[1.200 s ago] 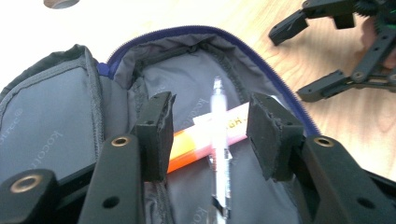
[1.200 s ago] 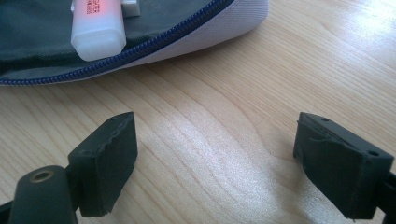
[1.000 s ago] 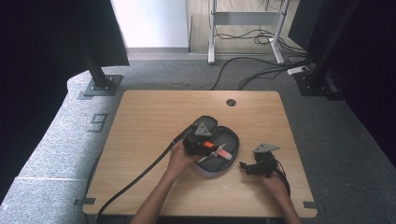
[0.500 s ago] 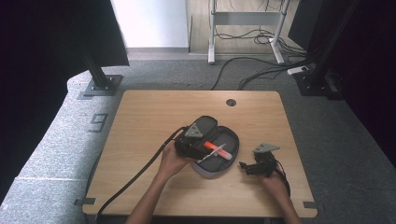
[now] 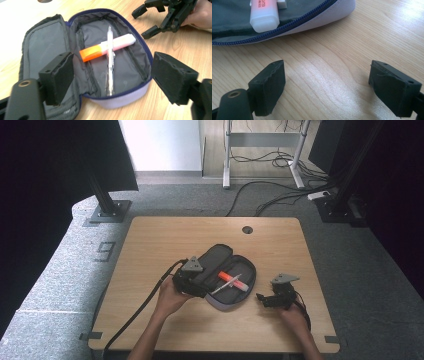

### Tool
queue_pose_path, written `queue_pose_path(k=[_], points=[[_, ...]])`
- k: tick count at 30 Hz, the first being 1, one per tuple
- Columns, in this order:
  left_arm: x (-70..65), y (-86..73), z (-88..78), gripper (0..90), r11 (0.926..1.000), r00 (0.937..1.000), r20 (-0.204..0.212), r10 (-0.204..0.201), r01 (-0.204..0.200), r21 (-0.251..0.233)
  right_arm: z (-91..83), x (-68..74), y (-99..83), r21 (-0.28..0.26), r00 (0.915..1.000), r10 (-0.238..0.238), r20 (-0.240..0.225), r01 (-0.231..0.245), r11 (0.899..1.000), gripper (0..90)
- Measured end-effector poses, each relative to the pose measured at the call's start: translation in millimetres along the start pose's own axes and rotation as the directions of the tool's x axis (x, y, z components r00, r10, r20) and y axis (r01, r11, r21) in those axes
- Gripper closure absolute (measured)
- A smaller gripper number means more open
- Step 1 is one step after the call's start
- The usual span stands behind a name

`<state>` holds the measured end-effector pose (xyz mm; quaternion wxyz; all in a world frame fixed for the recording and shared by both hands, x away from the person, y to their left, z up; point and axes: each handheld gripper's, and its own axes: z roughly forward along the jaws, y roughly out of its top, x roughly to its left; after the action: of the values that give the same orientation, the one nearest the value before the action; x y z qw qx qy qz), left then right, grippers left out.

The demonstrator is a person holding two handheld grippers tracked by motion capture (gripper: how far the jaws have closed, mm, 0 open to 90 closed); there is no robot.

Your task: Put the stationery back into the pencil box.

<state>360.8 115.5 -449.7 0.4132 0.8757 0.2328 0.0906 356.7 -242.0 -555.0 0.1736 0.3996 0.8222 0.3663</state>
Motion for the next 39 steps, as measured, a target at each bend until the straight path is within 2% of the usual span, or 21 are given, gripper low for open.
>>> queue_pose_path(k=[10,18,24,31,39], points=[[0.6,-17.9,-28.1,13.8,0.9987,0.9994,-0.015,-0.031,0.031,-0.040,0.0,0.0,0.0,0.000,1.0000,-0.001,0.000,0.001,1.000,13.6],[3.5,-46.3,-36.7,7.7,0.9986,0.9968,-0.060,-0.053,0.052,-0.011,0.0,0.0,0.1,0.001,1.0000,-0.001,-0.001,0.001,1.000,13.7],[7.3,-67.7,-37.2,4.3,0.9963,0.9943,-0.063,-0.086,0.086,0.002,0.0,-0.1,0.1,0.001,1.0000,-0.001,-0.001,0.001,1.000,13.7],[8.9,-89.8,-29.8,0.0,0.9956,0.9932,-0.081,-0.083,0.086,0.036,0.0,0.0,0.1,0.001,1.0000,-0.002,0.000,0.002,1.000,13.6],[16.3,-119.2,-14.4,0.0,0.9877,0.9882,-0.090,-0.124,0.132,0.084,0.0,0.1,0.0,0.000,1.0000,-0.002,0.001,0.002,1.000,13.6]])
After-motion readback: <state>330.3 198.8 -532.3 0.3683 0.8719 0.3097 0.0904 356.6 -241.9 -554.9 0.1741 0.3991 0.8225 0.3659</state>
